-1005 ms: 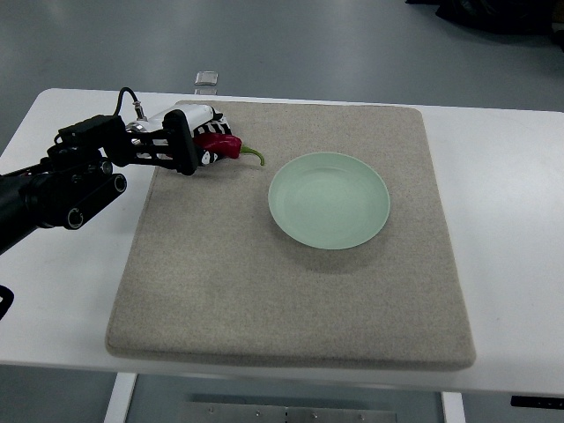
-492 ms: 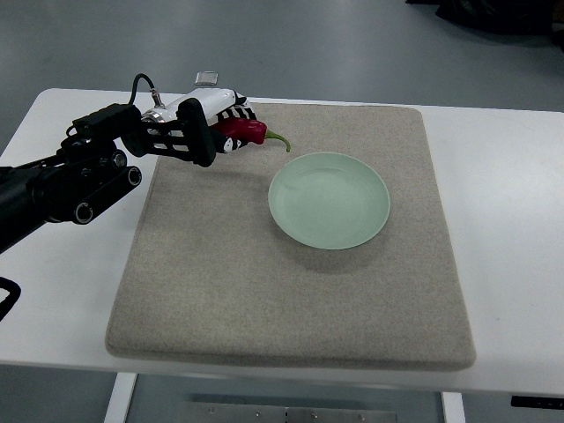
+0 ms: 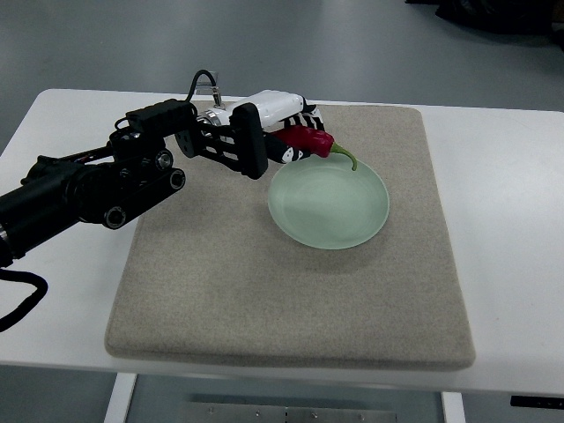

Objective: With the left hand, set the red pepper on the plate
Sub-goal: 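Carry the pepper with the left hand over the pale green plate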

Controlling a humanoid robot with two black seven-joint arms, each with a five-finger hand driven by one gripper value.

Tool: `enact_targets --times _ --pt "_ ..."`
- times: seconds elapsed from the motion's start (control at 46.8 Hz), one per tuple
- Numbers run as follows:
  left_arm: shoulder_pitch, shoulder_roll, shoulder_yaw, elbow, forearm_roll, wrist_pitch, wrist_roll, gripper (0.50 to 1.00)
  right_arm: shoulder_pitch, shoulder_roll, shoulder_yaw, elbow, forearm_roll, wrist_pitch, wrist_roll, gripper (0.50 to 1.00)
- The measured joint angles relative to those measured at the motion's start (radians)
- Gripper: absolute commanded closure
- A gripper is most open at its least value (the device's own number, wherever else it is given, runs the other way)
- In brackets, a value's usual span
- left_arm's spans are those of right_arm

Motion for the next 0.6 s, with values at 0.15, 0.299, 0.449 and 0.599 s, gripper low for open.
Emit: enact_targets --times 0.15,0.299,0.449,0.599 --pt "-0.001 -0.019 0.019 -0.031 0.004 -0.017 0.000 1.000 0.000 0.000 0.000 0.000 0.000 0.000 0.000 0.568" --pt "-0.002 -0.033 0.049 -0.033 0.033 -0.018 0.000 1.000 0.000 0.000 0.000 0.000 0.000 0.000 0.000 0.568" --pt "0.001 -0.040 0.073 -0.033 0.040 -0.018 0.000 1.000 0.000 0.000 0.000 0.000 0.000 0.000 0.000 0.568" --pt "0.004 -0.040 0.075 -0.029 0.041 -0.019 0.000 1.000 0.000 0.000 0.000 0.000 0.000 0.000 0.000 0.568"
